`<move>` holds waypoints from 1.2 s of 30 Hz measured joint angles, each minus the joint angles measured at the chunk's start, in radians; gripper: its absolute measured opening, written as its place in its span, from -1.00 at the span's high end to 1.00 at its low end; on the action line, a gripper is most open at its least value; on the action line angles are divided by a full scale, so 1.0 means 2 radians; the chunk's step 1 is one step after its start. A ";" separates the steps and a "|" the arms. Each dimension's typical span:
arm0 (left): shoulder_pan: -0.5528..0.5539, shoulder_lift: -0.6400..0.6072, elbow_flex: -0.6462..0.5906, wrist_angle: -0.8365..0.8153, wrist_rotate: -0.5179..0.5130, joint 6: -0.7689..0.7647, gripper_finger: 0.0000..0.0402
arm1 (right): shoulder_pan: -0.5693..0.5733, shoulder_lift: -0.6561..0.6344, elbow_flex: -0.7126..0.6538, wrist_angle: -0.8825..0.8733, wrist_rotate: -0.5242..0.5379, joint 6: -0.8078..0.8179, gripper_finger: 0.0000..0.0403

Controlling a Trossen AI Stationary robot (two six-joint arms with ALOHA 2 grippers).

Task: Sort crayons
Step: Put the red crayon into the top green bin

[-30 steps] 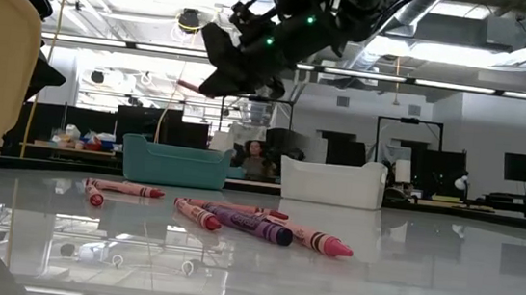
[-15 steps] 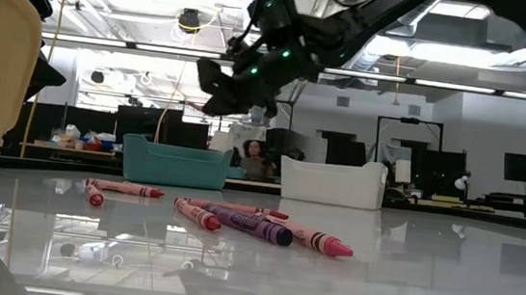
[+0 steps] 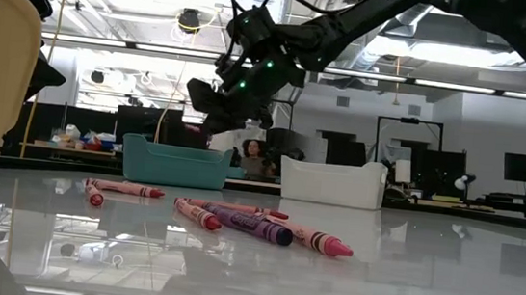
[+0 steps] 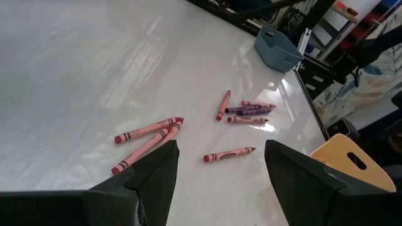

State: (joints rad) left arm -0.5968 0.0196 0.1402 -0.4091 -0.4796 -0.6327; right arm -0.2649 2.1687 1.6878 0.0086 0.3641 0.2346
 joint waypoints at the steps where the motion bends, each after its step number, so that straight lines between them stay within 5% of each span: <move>1: 0.000 0.000 0.000 0.000 0.000 0.000 -0.14 | -0.001 0.000 0.000 -0.001 0.000 -0.001 0.80; 9: 0.000 0.000 0.000 0.000 0.000 0.000 -0.14 | -0.010 0.000 0.000 -0.002 -0.025 -0.002 0.49; 17: 0.000 0.000 0.000 0.000 0.000 0.000 -0.14 | 0.020 -0.061 0.000 -0.048 -0.175 -0.056 0.47; 21: 0.000 0.000 0.000 0.000 0.000 0.000 -0.14 | 0.061 -0.079 0.000 -0.104 -0.189 -0.069 0.47; 25: 0.000 0.000 0.000 0.000 0.000 0.000 -0.14 | 0.111 -0.080 0.000 -0.143 -0.161 -0.068 0.47; 33: 0.000 0.000 0.000 0.000 0.000 0.000 -0.14 | 0.191 -0.020 -0.013 -0.120 0.027 -0.052 0.47; 36: 0.000 0.000 0.000 0.000 0.000 0.000 -0.14 | 0.202 0.007 -0.012 -0.074 0.038 -0.051 0.47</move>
State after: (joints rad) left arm -0.5968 0.0196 0.1402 -0.4088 -0.4801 -0.6327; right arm 0.1396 2.1820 1.6634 -0.1394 0.4399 0.1320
